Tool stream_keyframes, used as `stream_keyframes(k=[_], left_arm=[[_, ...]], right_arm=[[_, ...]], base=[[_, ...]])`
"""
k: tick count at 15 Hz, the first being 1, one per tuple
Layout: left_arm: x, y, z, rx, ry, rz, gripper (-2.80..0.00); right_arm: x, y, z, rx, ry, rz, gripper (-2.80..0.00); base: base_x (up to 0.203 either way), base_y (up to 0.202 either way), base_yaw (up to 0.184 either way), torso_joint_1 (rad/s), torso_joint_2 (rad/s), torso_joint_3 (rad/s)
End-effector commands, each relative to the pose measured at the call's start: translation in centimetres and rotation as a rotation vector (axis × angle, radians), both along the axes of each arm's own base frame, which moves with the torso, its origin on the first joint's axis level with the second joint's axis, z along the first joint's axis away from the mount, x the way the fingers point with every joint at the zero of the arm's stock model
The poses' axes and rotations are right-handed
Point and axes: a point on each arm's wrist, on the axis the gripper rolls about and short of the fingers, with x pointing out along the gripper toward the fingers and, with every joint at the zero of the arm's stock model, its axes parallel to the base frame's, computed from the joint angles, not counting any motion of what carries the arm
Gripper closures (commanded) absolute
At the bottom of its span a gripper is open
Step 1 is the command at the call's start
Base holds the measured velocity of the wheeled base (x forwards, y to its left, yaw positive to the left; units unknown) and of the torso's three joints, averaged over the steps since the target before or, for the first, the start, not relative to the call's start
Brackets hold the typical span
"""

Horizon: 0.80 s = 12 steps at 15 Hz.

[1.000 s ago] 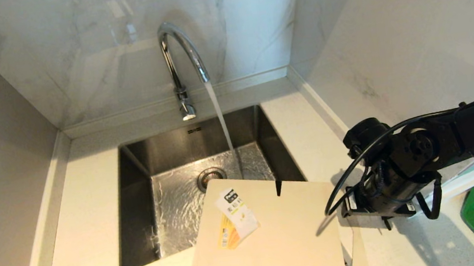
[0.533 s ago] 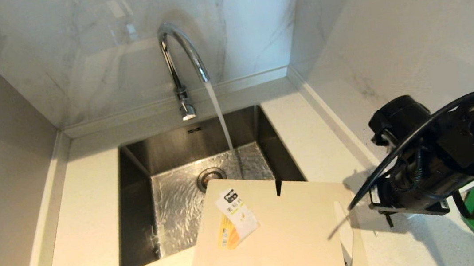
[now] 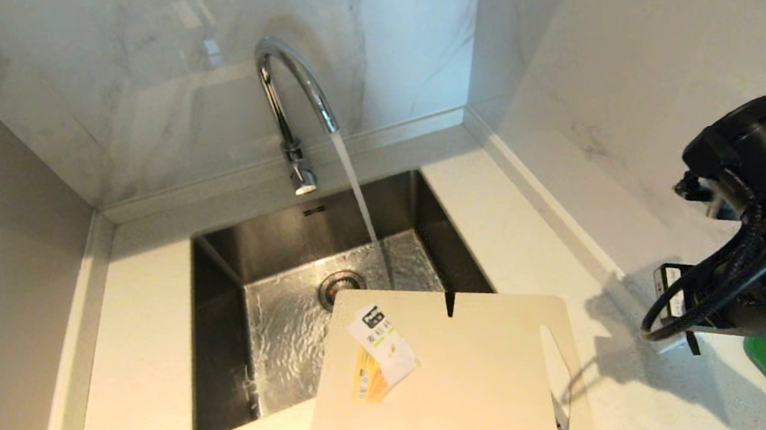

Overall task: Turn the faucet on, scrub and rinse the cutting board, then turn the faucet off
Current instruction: Put down the cleaning cloth

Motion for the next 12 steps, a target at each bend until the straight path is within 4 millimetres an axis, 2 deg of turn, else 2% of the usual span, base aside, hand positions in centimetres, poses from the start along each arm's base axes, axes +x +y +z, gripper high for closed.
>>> stream_keyframes(k=[1, 5, 12], left_arm=[[0.0, 0.0, 0.0, -0.001, -0.001, 0.001, 0.00], [0.0, 0.0, 0.0, -0.001, 0.002, 0.001, 0.00], [0.0, 0.0, 0.0, -0.001, 0.000, 0.001, 0.00]], right_arm=[[-1.4, -0.4, 1.3, -0.040, -0.068, -0.026, 0.00], [-0.8, -0.4, 2.5, -0.069, -0.114, -0.032, 0.00], [0.3, -0.1, 2.4, -0.069, -0.113, -0.044, 0.00]], base=[[0.000, 0.000, 0.000, 0.000, 0.00, 0.000], [0.000, 0.000, 0.000, 0.000, 0.00, 0.000], [0.000, 0.000, 0.000, 0.000, 0.00, 0.000]])
